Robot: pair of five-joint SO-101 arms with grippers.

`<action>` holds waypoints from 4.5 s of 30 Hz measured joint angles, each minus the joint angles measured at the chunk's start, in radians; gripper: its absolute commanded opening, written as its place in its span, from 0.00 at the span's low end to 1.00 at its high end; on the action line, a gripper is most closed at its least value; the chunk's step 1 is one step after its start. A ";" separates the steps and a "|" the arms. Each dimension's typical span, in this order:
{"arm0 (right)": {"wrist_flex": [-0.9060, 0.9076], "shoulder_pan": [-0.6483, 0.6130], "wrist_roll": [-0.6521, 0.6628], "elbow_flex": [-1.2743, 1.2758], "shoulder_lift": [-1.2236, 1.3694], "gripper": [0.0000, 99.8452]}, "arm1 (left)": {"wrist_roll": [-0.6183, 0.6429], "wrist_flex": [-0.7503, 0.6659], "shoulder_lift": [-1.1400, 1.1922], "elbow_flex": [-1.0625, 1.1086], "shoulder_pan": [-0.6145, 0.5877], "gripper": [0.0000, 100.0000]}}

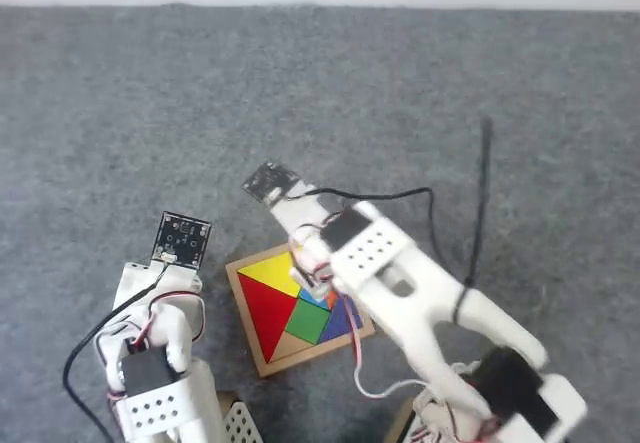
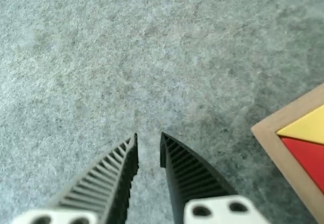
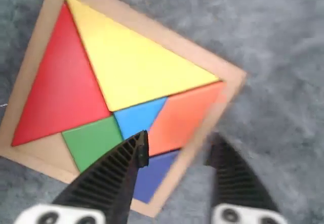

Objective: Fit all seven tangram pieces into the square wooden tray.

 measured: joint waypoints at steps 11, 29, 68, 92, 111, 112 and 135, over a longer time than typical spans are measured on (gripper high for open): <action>-0.175 0.269 0.193 0.377 -0.476 0.01 | 0.000 0.000 0.000 0.000 0.000 0.01; -0.112 0.727 0.028 1.042 -1.585 0.08 | 0.126 -0.002 0.000 0.000 0.014 0.02; 0.081 0.752 -0.026 1.042 -1.565 0.01 | 0.132 0.132 0.000 0.000 0.049 0.02; 0.081 0.752 -0.026 1.042 -1.565 0.01 | 0.132 0.132 0.000 0.000 0.049 0.02; 0.081 0.752 -0.026 1.042 -1.565 0.01 | 0.132 0.132 0.000 0.000 0.049 0.02; 0.081 0.752 -0.026 1.042 -1.565 0.01 | 0.132 0.132 0.000 0.000 0.049 0.02; 0.081 0.752 -0.026 1.042 -1.565 0.01 | 0.132 0.132 0.000 0.000 0.049 0.02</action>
